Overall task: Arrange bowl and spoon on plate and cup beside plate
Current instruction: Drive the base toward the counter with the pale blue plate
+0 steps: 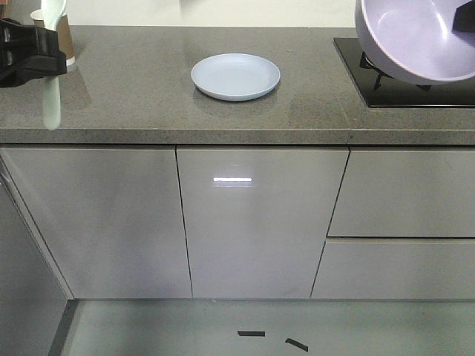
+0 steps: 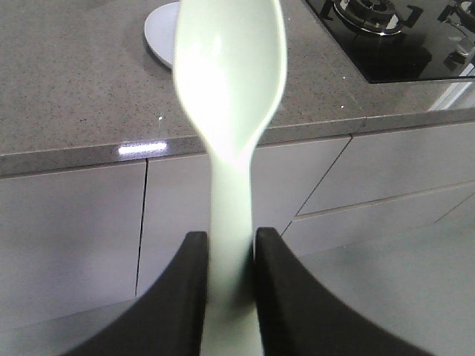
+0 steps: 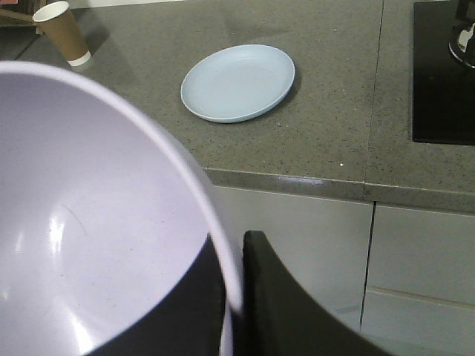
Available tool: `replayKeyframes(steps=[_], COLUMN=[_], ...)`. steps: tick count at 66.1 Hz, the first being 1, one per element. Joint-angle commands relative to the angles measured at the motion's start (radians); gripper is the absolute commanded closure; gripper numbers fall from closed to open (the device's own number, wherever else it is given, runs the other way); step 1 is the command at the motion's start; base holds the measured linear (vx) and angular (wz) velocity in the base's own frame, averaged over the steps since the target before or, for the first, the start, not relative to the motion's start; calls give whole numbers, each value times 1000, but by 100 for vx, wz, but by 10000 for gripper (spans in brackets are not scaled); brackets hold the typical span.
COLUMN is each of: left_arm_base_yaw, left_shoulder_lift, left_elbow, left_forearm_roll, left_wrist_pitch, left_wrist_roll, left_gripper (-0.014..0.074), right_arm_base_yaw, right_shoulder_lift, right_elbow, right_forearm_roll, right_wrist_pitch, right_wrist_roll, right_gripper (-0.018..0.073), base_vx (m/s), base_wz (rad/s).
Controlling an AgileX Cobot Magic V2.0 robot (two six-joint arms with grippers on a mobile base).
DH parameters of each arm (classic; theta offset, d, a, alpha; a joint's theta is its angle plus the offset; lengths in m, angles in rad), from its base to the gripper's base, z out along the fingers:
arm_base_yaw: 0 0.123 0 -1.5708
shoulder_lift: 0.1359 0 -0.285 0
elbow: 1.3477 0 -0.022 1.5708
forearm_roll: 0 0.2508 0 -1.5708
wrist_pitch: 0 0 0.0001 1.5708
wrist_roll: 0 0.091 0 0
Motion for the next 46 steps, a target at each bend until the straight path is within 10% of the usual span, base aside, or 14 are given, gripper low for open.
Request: replayKeyframes(steps=[1,46], left_arm_base_yaw=[-3,-3], left_shoulder_lift=[-25,-25], left_elbow=[-26,-26], left_forearm_roll=[-20,-20], left_wrist_pitch=[-63,-63], left_wrist_roll=[-1,-1], left_gripper=[603,603], right_arm_base_yaw=[-2,-2], right_shoulder_lift=[-26,-26], right_elbow=[-29,-29], right_forearm_roll=[31,31], right_wrist_pitch=[-57,-57], right_wrist_roll=[-7,-7], right_gripper=[569,569], base_vx=[1,2], base_wz=[-4,-2])
